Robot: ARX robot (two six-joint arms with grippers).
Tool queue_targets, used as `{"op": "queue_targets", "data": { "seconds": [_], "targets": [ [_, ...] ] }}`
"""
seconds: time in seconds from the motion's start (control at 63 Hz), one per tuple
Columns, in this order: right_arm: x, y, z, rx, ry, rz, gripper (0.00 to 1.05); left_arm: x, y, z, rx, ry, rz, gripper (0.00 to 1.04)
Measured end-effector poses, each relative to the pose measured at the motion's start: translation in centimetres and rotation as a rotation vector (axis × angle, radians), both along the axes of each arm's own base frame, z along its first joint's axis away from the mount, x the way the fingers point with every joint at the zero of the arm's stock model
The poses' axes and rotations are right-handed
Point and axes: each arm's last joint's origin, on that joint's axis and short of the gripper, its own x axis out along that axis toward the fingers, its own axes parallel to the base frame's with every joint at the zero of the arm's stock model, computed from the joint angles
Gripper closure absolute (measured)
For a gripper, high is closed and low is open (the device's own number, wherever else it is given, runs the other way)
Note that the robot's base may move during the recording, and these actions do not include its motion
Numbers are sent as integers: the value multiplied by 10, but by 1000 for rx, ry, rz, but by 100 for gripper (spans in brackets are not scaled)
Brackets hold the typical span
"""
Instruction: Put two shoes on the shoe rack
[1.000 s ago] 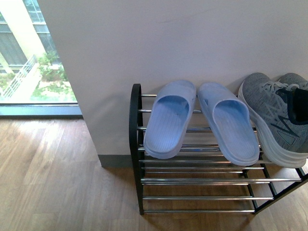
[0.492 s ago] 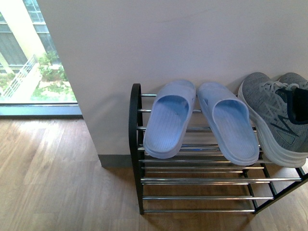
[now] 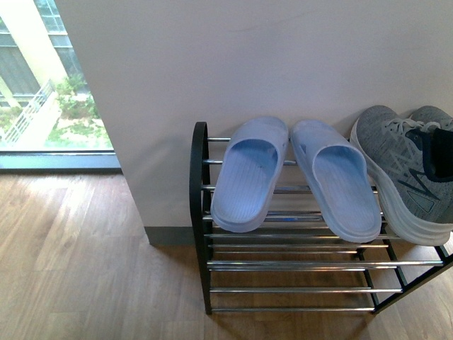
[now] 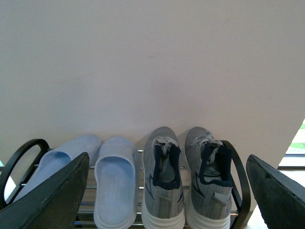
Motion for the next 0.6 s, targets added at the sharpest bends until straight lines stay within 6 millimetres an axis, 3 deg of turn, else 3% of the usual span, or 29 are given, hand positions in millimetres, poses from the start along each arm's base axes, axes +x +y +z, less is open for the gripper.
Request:
{"op": "queue_targets", "data": {
  "seconds": [0.572,0.603],
  "targets": [
    [0,0,0,0,-1,0,9,-13,0,-4,1,19,1,104],
    [0,0,0,0,-1,0,9,-13,0,-4,1,19,1,100]
  ]
}}
